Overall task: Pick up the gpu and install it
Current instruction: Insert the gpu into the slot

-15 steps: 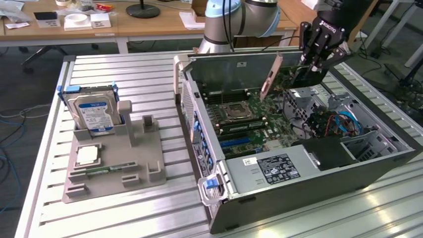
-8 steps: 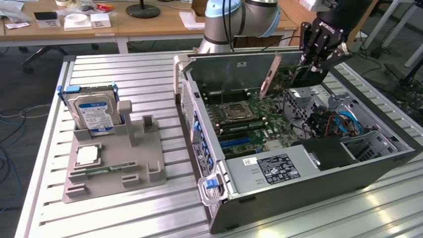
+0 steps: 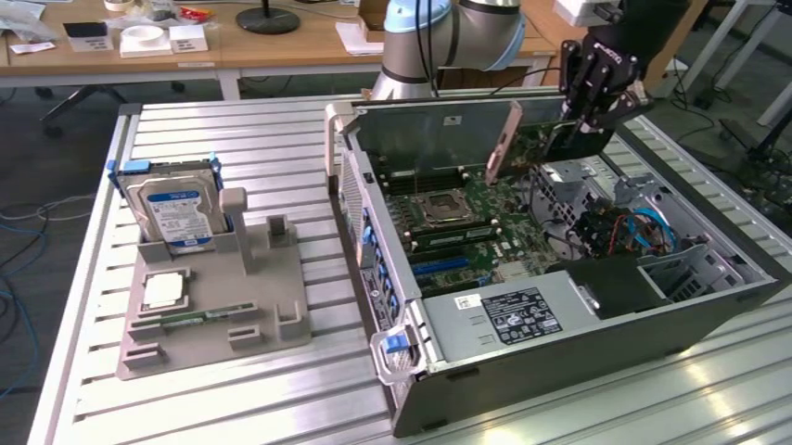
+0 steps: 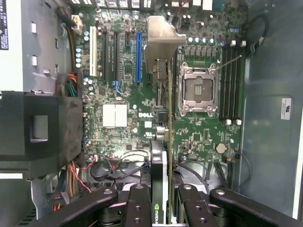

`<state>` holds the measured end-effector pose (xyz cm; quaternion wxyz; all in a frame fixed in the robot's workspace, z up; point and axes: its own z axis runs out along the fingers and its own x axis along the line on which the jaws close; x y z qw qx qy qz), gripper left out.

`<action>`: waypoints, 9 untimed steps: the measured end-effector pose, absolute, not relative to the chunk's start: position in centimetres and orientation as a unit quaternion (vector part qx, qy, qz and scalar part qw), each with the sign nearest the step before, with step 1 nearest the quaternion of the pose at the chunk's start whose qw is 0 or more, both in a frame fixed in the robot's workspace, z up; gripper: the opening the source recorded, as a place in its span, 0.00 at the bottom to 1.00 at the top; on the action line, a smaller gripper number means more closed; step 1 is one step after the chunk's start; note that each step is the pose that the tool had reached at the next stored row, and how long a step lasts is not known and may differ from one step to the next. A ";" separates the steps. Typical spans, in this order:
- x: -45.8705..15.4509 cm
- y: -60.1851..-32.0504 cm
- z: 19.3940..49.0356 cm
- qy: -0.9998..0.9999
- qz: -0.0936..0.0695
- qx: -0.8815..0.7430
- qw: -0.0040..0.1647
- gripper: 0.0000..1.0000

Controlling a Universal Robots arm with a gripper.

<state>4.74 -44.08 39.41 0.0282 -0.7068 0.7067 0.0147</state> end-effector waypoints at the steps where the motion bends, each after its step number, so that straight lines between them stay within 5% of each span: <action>1: 4.6 -44.1 39.4 0.707 0.013 -0.707 0.031 0.27; 9: 4.2 -44.1 39.2 0.714 0.013 -0.699 0.032 0.27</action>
